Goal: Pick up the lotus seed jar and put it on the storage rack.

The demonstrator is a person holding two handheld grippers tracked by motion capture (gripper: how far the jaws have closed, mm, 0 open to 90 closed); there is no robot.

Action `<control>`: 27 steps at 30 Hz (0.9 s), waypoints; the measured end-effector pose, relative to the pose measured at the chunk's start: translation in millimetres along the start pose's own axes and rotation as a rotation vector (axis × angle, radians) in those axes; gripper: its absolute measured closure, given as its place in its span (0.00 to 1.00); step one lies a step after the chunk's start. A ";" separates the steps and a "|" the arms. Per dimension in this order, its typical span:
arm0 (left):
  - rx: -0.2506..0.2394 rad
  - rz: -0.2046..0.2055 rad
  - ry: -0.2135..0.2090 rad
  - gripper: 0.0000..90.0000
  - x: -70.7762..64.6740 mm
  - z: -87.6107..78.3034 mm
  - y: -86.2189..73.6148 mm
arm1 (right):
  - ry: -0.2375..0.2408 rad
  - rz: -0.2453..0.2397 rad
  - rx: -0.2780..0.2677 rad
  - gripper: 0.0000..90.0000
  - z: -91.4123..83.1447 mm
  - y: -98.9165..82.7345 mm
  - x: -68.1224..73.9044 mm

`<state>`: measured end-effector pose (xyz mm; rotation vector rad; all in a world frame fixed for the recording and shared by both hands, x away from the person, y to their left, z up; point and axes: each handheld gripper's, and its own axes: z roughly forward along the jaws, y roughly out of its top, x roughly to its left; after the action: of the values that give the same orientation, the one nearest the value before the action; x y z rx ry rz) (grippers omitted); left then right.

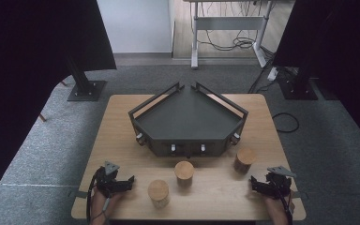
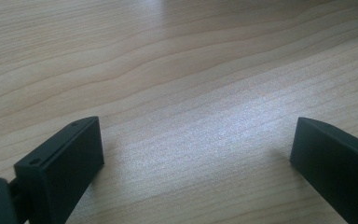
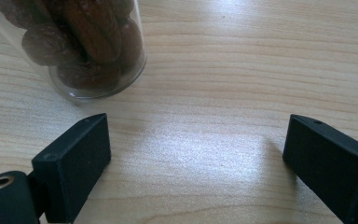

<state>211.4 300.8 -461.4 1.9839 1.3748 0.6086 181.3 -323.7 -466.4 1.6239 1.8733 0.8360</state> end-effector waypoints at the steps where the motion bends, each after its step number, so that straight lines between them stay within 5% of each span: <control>1: 0.000 0.002 -0.002 0.02 0.2 -0.2 -0.2 | 0.000 0.000 0.000 0.08 0.0 -0.1 0.0; 16: -0.038 0.059 -0.003 0.08 -3.7 -4.8 -8.0 | 0.005 -0.005 0.000 0.08 -0.3 -0.3 -0.5; 27: -0.109 0.035 -0.034 0.08 1.5 -15.6 -16.9 | 0.011 -0.009 0.000 0.08 -0.5 -0.5 -1.2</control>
<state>190.4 310.1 -462.9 1.9268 1.2619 0.6487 180.7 -325.0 -466.5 1.6127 1.8865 0.8426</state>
